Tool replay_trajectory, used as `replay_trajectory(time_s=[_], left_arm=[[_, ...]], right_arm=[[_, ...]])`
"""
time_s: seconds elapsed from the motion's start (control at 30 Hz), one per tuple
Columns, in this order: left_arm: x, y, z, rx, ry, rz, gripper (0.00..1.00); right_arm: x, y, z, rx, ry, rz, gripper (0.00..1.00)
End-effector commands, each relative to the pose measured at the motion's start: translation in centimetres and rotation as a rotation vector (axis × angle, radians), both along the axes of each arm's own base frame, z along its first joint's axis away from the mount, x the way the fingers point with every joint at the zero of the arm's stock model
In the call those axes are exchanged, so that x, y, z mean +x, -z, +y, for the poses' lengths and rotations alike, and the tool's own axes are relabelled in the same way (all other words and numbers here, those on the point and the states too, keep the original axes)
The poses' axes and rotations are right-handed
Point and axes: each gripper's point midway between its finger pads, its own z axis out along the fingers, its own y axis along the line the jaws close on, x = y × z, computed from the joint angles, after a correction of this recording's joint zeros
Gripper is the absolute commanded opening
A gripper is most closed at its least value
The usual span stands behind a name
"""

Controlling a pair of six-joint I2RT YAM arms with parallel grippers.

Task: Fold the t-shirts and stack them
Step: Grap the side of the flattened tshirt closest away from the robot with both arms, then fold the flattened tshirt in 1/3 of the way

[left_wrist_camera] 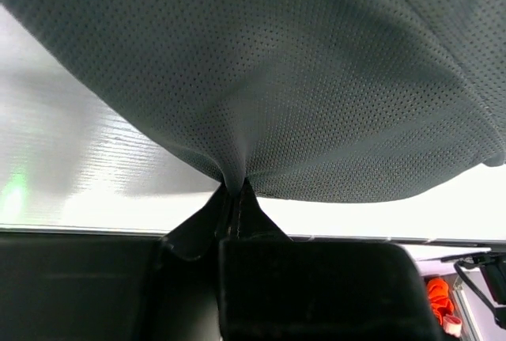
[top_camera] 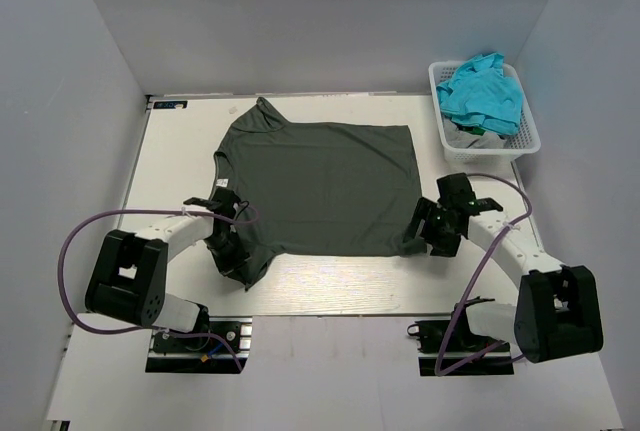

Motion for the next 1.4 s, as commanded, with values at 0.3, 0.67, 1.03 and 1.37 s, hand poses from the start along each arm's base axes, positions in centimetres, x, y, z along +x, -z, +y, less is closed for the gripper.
replay_trajectory(time_s=[0.3, 0.67, 1.03, 1.37], left_arm=[[2.7, -2.7, -0.2, 0.011, 0.015, -0.095, 0.07], [6.5, -7.1, -1.0, -0.02, 0.073, -0.18, 0.07], [16.3, -10.4, -2.5, -0.019, 0.13, -0.26, 0.0], [24.3, -11.1, 0.3, 0.097, 0.085, -0.277, 0.0]], right_arm=[[-0.2, 2.6, 0.7, 0.027, -0.002, 0.048, 0.54], [2.6, 0.0, 1.1, 0.018, 0.0, 0.019, 0.0], [8.1, -4.6, 3.2, 0.073, -0.04, 0.014, 0.0], [15.1, -6.2, 3.0, 0.005, -0.017, -0.013, 0.0]])
